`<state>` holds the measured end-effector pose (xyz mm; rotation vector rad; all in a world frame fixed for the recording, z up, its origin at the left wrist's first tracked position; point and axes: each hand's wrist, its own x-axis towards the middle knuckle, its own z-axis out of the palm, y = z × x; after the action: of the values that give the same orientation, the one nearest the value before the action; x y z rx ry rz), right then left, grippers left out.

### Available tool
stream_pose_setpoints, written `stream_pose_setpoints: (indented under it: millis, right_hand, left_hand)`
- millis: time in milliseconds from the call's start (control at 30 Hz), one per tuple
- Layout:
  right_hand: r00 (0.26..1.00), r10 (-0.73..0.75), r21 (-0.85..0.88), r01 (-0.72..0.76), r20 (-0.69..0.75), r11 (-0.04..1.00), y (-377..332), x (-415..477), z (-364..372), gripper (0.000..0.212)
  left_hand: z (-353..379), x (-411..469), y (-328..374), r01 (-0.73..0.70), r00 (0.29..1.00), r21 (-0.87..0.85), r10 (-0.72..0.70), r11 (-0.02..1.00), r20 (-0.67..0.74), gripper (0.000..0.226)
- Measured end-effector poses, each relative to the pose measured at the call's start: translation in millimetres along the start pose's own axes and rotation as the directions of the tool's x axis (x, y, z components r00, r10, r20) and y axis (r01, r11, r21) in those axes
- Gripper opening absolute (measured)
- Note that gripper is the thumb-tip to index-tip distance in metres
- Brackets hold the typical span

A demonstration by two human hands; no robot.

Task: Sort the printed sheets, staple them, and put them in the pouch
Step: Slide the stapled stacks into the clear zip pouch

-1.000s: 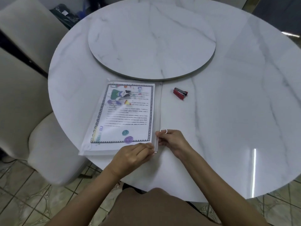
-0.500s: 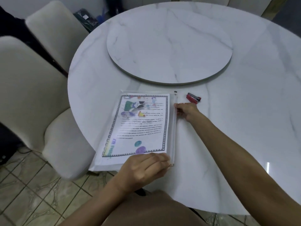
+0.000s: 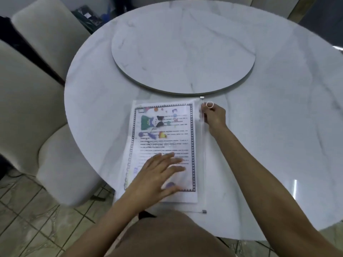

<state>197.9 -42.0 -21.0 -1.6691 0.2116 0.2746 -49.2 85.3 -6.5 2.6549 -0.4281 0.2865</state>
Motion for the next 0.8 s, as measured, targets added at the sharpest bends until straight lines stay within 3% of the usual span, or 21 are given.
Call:
stream_pose_setpoints:
  millis: [67,100,167,200,267,433,533,633,800]
  right_hand:
    - [0.998,-0.063,0.022,0.063,0.027,0.998,-2,-6,-13,0.021]
    - [0.995,-0.089,0.032,0.088,0.041,0.996,-4,-11,-20,0.019]
    - [0.988,-0.141,0.052,0.138,0.070,0.989,-8,-19,-35,0.016]
    - [0.981,-0.172,0.061,0.167,0.086,0.984,-11,-23,-42,0.014]
    - [0.967,-0.232,0.077,0.225,0.108,0.971,-14,-30,-58,0.011]
    - [0.965,-0.237,0.111,0.225,0.108,0.968,-5,-34,-104,0.011]
    - [0.978,-0.177,0.111,0.165,0.107,0.980,1,-28,-127,0.009]
    - [0.991,-0.114,-0.004,0.114,0.066,0.993,12,-14,-150,0.011]
    - [0.994,-0.080,-0.258,0.058,-0.073,0.964,29,16,-182,0.014]
  left_hand:
    - [1,5,-24,0.300,0.951,-0.065,-0.304,0.952,-0.064,0.050]
    - [2,8,-36,0.454,0.881,-0.134,-0.466,0.881,-0.078,0.053]
    - [1,17,-51,0.695,0.673,-0.322,-0.739,0.643,-0.024,0.054]
    - [1,21,-55,0.747,0.577,-0.411,-0.817,0.522,0.012,0.053]
    - [3,29,-56,0.756,0.475,-0.533,-0.879,0.381,0.046,0.052]
    - [18,52,-34,0.732,0.434,-0.633,-0.889,0.251,0.148,0.053]
    - [34,71,-15,0.756,0.406,-0.613,-0.900,0.230,0.162,0.052]
    - [52,85,4,0.783,0.391,-0.560,-0.915,0.272,0.102,0.045]
    - [76,96,16,0.796,0.470,-0.443,-0.883,0.413,0.020,0.042]
